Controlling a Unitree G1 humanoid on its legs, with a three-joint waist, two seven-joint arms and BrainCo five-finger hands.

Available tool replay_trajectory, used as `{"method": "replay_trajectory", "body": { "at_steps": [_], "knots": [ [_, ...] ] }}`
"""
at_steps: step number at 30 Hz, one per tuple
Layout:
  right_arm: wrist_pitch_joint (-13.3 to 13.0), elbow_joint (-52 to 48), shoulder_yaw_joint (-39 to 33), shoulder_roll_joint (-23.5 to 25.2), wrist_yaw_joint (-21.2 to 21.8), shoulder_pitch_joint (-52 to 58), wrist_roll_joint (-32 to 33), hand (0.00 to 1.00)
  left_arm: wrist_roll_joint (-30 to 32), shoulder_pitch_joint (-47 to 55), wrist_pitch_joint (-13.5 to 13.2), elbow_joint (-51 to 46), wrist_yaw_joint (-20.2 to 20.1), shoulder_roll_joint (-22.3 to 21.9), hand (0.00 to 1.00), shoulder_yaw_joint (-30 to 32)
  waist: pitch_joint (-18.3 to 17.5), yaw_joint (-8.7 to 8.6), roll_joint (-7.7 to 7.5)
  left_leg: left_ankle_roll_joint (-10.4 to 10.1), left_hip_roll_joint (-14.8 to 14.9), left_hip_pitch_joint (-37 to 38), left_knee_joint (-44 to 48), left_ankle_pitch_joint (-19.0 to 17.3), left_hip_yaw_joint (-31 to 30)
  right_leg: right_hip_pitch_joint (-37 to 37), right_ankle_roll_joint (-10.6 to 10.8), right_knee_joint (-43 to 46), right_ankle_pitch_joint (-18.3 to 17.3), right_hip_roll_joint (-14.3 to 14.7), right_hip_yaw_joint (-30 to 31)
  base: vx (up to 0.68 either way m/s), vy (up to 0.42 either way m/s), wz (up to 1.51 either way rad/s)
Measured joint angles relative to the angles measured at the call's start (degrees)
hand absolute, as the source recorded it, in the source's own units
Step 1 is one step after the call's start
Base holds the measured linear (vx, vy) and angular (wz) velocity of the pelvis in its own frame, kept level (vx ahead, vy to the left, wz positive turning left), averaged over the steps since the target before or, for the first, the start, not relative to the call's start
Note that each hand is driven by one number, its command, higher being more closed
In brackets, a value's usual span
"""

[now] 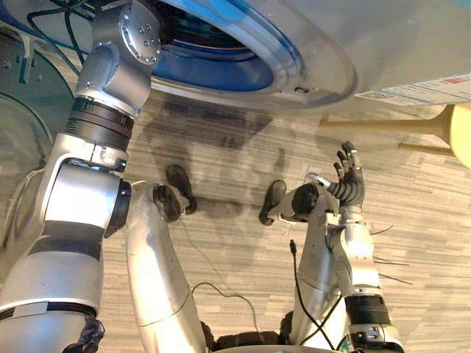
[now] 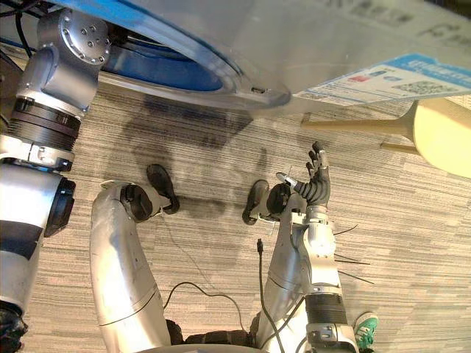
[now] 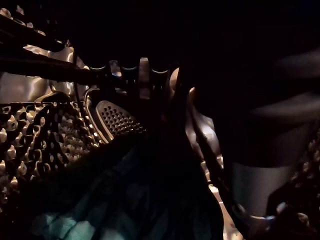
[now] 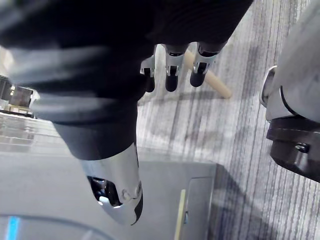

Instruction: Pick up the laundry basket with both hands and put the clothes into the washing machine.

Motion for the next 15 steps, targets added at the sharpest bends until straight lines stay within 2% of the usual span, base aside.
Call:
{"method": "replay_trajectory", "body": {
  "at_steps": [4, 7, 8, 10, 11, 12, 15],
  "knots": [
    [0.05, 0.14, 0.75, 0.61, -0.22, 0.09, -1.24, 0.00, -4.49, 8.60, -0.02, -6.82, 4.14, -1.35, 0.00, 8.14, -0.06, 0.28, 0.02, -0.61, -0.03, 2.31, -2.38, 0.84, -0.04, 2.39, -0.39, -2.11, 0.42, 0.28, -0.81, 0.03, -0.050, 0.02],
    [0.23, 0.59, 0.73, 1.61, -1.31, 0.62, -2.54, 0.00, -8.63, 20.70, -0.06, -12.49, 6.91, -5.72, 0.00, 14.79, -0.15, 0.94, 0.02, -1.31, -0.10, 6.92, -5.55, 1.39, -0.02, 7.21, -0.45, -5.03, 0.46, 0.64, -1.97, 0.05, -0.074, 0.07],
    [1.28, 0.65, 0.72, 2.04, -1.37, 0.95, -2.92, 0.00, -12.52, 27.83, -0.22, -14.89, 7.75, -9.48, 0.00, 17.36, -0.17, 1.51, 0.03, -1.70, -0.11, 10.14, -7.69, 1.61, -0.01, 10.64, -0.51, -7.24, 0.57, 0.93, -2.82, 0.07, -0.083, 0.08],
    [1.74, 0.72, 0.75, 2.41, -1.52, 2.39, -3.38, 0.00, -16.84, 35.55, -1.10, -16.82, 8.43, -14.03, 0.00, 18.25, -1.67, 2.16, -0.06, -2.19, -0.20, 13.00, -10.36, 1.89, 0.23, 13.57, -0.62, -9.85, 0.83, 1.10, -3.58, 0.08, -0.065, 0.07],
    [2.13, 1.16, 0.75, 2.44, -1.62, 4.30, -3.60, 0.00, -18.66, 42.52, -1.35, -18.33, 8.45, -17.86, 0.00, 18.25, -4.76, 2.63, -0.04, -2.67, -0.32, 14.15, -12.75, 2.20, 0.47, 14.75, -0.89, -12.07, 1.16, 1.17, -4.39, 0.12, -0.052, 0.10],
    [2.48, 1.72, 0.71, 2.38, -1.88, 5.51, -3.97, 0.00, -20.14, 48.81, -1.87, -19.31, 8.47, -21.39, 0.00, 18.15, -5.93, 3.31, 0.01, -3.00, -0.54, 17.21, -15.22, 2.67, 0.68, 17.84, -0.82, -14.45, 1.37, 1.18, -5.15, 0.14, -0.046, 0.14],
    [3.69, 4.68, 0.54, 2.37, -2.39, 7.15, -4.39, 0.00, -21.09, 60.31, -2.38, -19.43, 8.35, -27.10, 0.00, 18.01, -5.93, 3.91, 0.00, -3.96, -1.42, 27.12, -21.15, 3.57, 1.38, 28.14, -0.54, -20.25, 1.68, 1.18, -6.92, 0.17, -0.058, 0.23]
  ]
}}
